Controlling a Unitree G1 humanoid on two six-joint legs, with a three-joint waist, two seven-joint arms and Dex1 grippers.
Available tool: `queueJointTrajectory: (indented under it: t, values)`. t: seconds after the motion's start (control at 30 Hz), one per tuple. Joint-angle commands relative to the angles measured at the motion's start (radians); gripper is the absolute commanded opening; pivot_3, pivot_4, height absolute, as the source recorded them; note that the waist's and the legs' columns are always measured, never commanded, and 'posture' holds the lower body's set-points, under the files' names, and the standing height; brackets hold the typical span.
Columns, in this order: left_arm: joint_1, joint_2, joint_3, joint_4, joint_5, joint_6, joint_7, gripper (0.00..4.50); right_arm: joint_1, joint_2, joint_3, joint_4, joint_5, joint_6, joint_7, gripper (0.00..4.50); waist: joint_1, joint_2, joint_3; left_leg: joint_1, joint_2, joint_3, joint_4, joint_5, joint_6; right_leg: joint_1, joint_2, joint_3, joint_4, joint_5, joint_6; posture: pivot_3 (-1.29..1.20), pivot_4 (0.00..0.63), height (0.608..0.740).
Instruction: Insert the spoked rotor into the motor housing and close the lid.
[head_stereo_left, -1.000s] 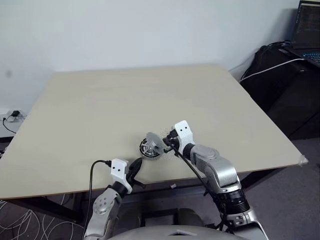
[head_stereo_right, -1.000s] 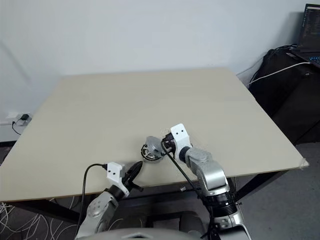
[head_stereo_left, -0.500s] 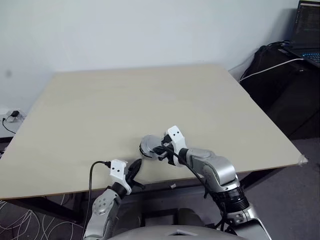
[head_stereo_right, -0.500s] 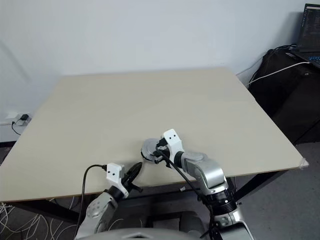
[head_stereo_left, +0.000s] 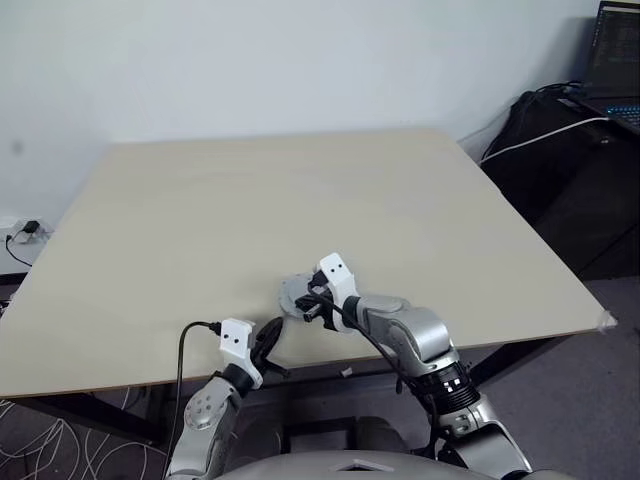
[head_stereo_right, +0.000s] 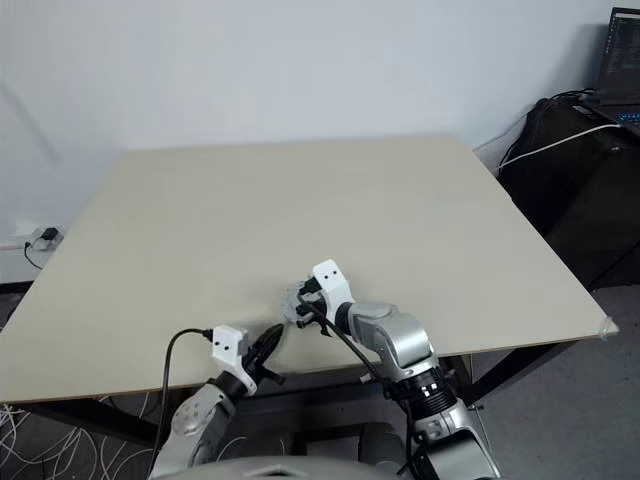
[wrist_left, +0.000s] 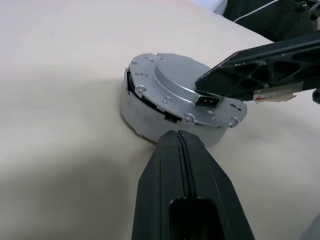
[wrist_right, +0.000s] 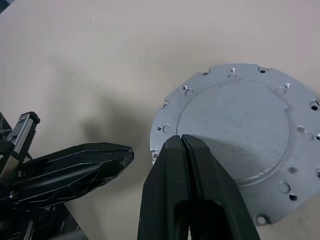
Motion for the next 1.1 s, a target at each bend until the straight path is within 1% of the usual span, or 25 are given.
queueJointTrajectory:
  t: [0.03,0.17,0.23,0.27,0.3,0.33,0.5,0.7,0.77,1.0,1.1]
  values:
    - [-0.011,-0.003,-0.003,-0.049,-0.006,-0.001,0.001,0.00,-0.018,0.002,-0.005,0.008,-0.006,-0.021,-0.011,0.05,0.000,0.000,0.000,0.000,0.000,0.000,0.000,0.000,0.000,0.000,0.000,0.000,0.000,0.000,0.000,0.00,0.000,0.740]
    - [-0.016,-0.003,-0.003,-0.045,-0.005,-0.001,0.002,0.00,-0.006,-0.012,-0.004,0.025,-0.038,-0.111,-0.025,0.05,0.000,0.000,0.000,0.000,0.000,0.000,0.000,0.000,0.000,0.000,0.000,0.000,0.000,0.000,0.000,0.00,0.000,0.740]
    - [-0.016,-0.002,-0.002,-0.040,-0.004,-0.007,0.001,0.00,-0.007,-0.025,-0.033,0.022,-0.018,-0.187,0.012,0.05,0.000,0.000,0.000,0.000,0.000,0.000,0.000,0.000,0.000,0.000,0.000,0.000,0.000,0.000,0.000,0.00,0.000,0.740]
    - [-0.017,-0.002,-0.002,-0.037,-0.003,-0.008,0.001,0.00,-0.009,-0.030,-0.043,0.025,-0.010,-0.213,0.024,0.44,0.000,0.000,0.000,0.000,0.000,0.000,0.000,0.000,0.000,0.000,0.000,0.000,0.000,0.000,0.000,0.00,0.000,0.740]
    - [-0.018,-0.002,-0.002,-0.036,-0.003,-0.009,0.001,0.00,-0.014,-0.037,-0.053,0.029,-0.003,-0.236,0.040,0.60,0.000,0.000,0.000,0.000,0.000,0.000,0.000,0.000,0.000,0.000,0.000,0.000,0.000,0.000,0.000,0.00,0.000,0.740]
    - [-0.019,-0.002,-0.002,-0.034,-0.002,-0.010,0.000,0.00,-0.021,-0.046,-0.063,0.035,0.003,-0.260,0.058,0.86,0.000,0.000,0.000,0.000,0.000,0.000,0.000,0.000,0.000,0.000,0.000,0.000,0.000,0.000,0.000,0.00,0.000,0.740]
    - [-0.019,0.000,-0.004,-0.044,-0.002,-0.004,0.001,0.00,-0.063,-0.084,-0.100,0.096,0.015,-0.352,0.131,2.46,-0.001,0.000,0.000,0.000,0.000,0.000,0.000,0.001,0.001,0.000,0.000,0.000,0.000,0.000,0.000,0.00,0.000,0.740]
    - [-0.020,-0.001,-0.008,-0.067,-0.003,0.008,0.007,0.00,-0.103,-0.134,-0.065,0.227,-0.029,-0.539,0.267,4.40,0.000,0.000,0.000,0.000,0.000,0.000,0.000,0.002,0.004,0.000,0.000,0.000,0.000,0.000,0.000,0.00,0.000,0.740]
    - [-0.020,-0.001,-0.007,-0.070,-0.002,0.010,0.009,0.00,-0.112,-0.141,-0.053,0.267,-0.043,-0.609,0.303,4.45,0.000,0.000,0.000,0.000,0.000,0.000,0.000,0.002,0.004,0.000,0.000,0.000,0.000,0.000,0.000,0.00,0.000,0.740]
    - [-0.025,-0.001,0.004,-0.053,-0.004,-0.001,0.008,0.00,-0.174,-0.167,0.013,0.414,-0.095,-0.741,0.466,4.45,0.000,0.000,0.000,0.000,0.000,0.000,0.000,0.003,0.004,0.001,0.000,0.000,0.000,0.000,0.000,0.00,0.000,0.740]
    - [-0.027,-0.001,0.010,-0.035,-0.005,-0.013,0.006,0.00,-0.196,-0.155,0.027,0.484,-0.129,-0.810,0.475,4.45,0.001,0.000,0.000,0.000,0.000,0.000,0.000,0.003,0.004,0.001,0.000,0.000,0.000,0.000,0.000,0.00,0.000,0.740]
